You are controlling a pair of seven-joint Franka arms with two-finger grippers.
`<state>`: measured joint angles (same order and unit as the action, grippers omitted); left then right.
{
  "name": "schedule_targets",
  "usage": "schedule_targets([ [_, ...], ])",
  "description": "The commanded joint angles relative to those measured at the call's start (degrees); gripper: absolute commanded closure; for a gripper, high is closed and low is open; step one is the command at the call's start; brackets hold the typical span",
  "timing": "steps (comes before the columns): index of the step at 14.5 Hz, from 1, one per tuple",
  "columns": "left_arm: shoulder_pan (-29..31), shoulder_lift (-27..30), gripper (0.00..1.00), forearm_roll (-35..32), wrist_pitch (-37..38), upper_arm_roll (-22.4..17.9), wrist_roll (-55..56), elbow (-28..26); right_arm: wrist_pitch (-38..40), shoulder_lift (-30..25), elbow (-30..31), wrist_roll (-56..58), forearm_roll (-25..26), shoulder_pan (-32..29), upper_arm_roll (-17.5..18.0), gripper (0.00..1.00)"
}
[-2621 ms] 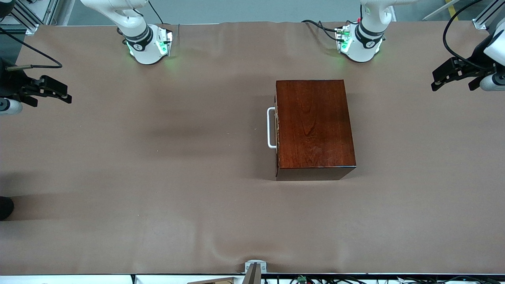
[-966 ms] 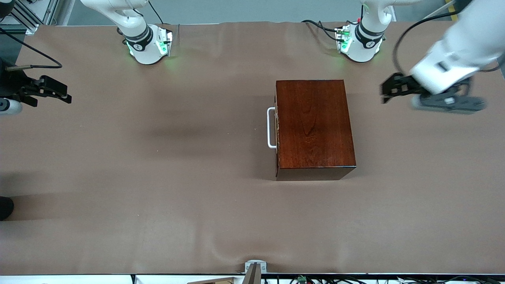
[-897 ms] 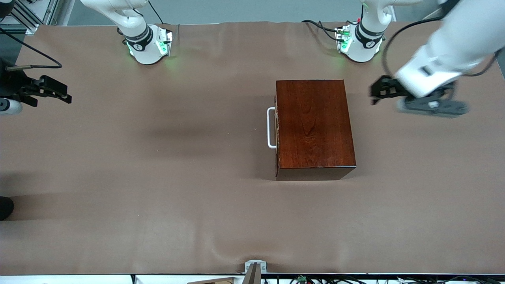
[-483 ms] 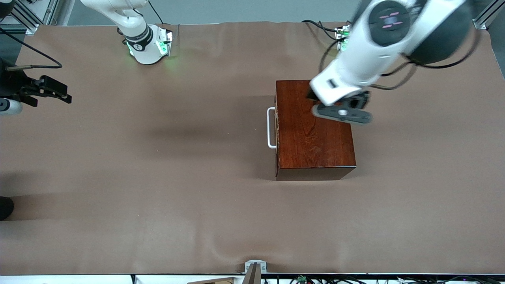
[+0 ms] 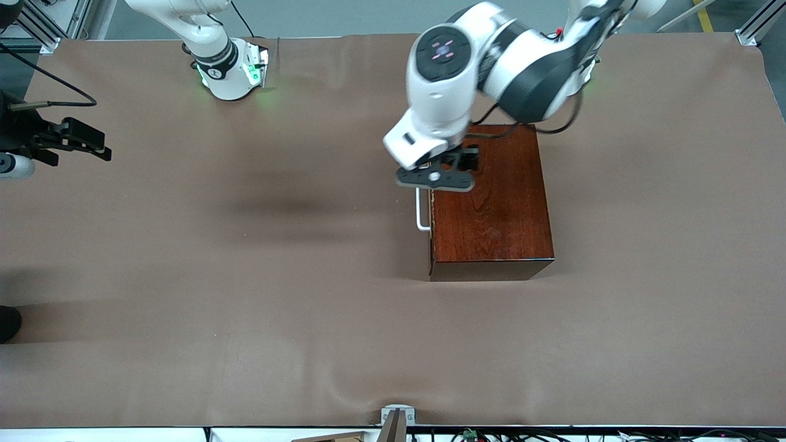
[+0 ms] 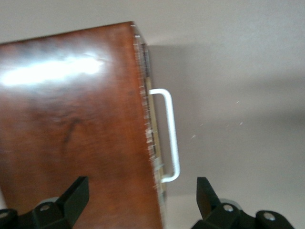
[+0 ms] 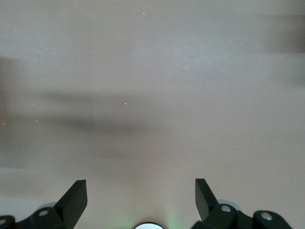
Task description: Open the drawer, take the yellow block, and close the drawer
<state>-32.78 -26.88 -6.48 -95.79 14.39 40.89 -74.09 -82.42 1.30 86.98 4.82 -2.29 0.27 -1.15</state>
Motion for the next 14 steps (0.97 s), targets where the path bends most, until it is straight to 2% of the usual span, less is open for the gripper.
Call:
schedule_targets([
  [1, -8.4, -5.6, 0.0, -2.4, -2.9, -6.5, 10.7, 4.2, -0.2, -1.8, 1.8, 0.5, 0.7, -1.2, 1.0, 0.0],
  [4, -18.4, -12.0, 0.0, -2.4, -5.0, -16.2, 14.9, 7.2, -0.2, -1.8, 1.8, 0.5, 0.7, -1.2, 1.0, 0.0],
  [6, -22.0, -13.5, 0.0, -2.3, -6.0, -19.5, 15.0, 7.3, -0.2, -1.8, 1.8, 0.5, 0.7, -1.2, 1.0, 0.0],
  [14, -23.6, -15.5, 0.0, -2.6, -1.6, -19.6, 15.3, 6.1, -0.2, -1.8, 1.8, 0.3, 0.7, -1.2, 1.0, 0.0],
])
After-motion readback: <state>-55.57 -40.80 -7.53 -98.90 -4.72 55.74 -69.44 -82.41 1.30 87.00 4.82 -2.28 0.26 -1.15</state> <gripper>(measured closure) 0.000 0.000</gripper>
